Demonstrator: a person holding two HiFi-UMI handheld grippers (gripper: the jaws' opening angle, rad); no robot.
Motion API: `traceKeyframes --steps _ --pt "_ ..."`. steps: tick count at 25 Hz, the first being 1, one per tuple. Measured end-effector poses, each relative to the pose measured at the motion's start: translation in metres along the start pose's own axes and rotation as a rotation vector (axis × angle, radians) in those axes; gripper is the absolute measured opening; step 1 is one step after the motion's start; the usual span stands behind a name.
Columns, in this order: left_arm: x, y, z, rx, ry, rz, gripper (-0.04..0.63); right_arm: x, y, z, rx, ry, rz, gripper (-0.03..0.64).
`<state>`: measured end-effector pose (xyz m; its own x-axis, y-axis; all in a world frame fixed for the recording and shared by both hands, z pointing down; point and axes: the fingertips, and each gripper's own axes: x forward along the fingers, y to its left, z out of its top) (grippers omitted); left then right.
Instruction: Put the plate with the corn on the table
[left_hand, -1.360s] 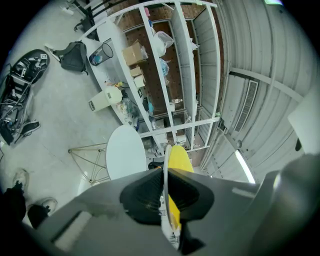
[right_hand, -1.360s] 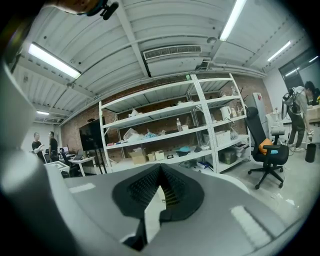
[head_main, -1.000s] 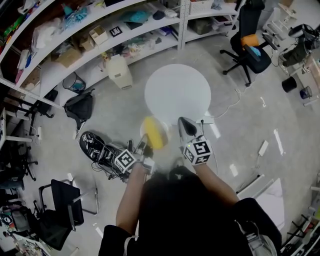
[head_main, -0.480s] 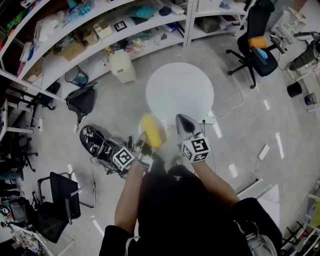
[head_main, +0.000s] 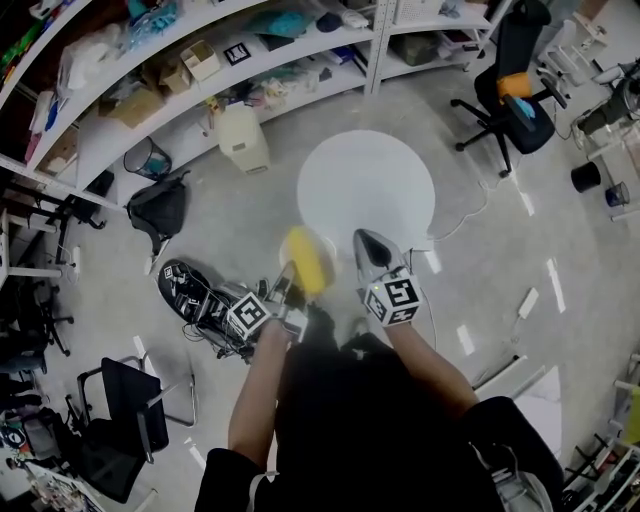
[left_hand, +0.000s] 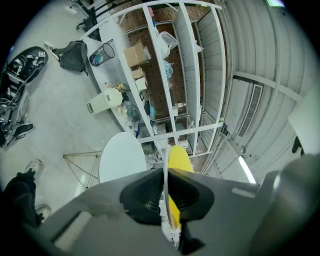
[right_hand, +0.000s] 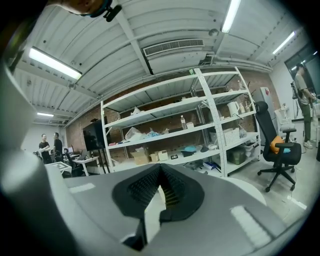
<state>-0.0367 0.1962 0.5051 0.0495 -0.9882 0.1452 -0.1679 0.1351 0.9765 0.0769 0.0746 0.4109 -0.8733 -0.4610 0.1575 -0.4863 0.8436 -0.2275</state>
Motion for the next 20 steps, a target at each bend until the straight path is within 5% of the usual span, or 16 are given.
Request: traceKeyframes --steps 20 --pt "0.048 0.027 0.086 -0.011 0.102 0.002 0.021 0.087 0.004 0.006 -0.012 -0.012 -0.056 0.008"
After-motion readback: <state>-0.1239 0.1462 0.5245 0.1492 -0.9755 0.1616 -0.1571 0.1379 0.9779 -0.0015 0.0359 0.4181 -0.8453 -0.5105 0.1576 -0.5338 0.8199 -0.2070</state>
